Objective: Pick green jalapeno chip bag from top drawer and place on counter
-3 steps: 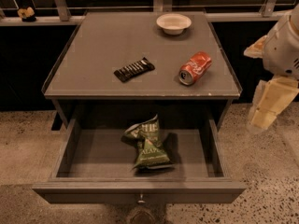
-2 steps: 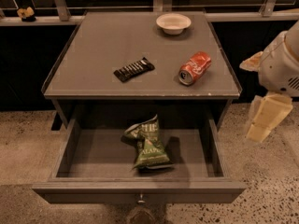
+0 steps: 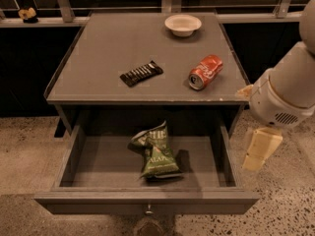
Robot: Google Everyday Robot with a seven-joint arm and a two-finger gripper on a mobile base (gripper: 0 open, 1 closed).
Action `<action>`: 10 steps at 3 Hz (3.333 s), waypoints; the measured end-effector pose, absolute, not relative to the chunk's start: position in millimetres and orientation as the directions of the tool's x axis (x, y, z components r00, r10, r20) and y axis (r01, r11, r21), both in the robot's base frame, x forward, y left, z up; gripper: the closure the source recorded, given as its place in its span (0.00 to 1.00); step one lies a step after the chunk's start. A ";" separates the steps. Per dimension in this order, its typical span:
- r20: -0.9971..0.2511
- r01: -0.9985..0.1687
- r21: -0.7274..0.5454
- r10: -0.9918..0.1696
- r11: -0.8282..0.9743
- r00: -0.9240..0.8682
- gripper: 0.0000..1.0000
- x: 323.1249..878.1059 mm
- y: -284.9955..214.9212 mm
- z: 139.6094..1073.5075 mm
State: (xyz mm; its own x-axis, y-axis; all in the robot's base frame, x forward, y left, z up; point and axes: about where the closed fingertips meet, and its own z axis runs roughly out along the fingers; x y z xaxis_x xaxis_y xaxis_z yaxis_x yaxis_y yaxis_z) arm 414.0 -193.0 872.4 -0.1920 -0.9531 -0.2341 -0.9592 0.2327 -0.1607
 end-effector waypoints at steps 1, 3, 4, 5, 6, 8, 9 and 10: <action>-0.223 -0.971 -0.114 -0.958 0.210 -0.181 0.00 410.5 -182.5 842.7; -0.263 -0.960 -0.118 -0.941 0.252 -0.214 0.00 412.5 -180.2 828.9; -0.359 -0.959 -0.092 -0.907 0.267 -0.219 0.00 420.0 -155.5 794.2; -0.437 -0.950 -0.065 -0.864 0.306 -0.248 0.00 435.0 -125.3 765.9; -0.435 -0.951 -0.065 -0.867 0.301 -0.245 0.00 434.8 -124.8 765.7; -0.427 -0.955 -0.040 -0.869 0.293 -0.249 0.00 461.9 -110.2 742.7; -0.467 -0.926 -0.014 -0.821 0.378 -0.329 0.00 478.1 -106.4 728.6; -0.525 -0.858 -0.007 -0.733 0.513 -0.433 0.00 484.7 -99.9 718.6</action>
Offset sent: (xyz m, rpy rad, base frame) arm -0.0025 0.0093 -0.0253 -0.0014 0.0415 0.0203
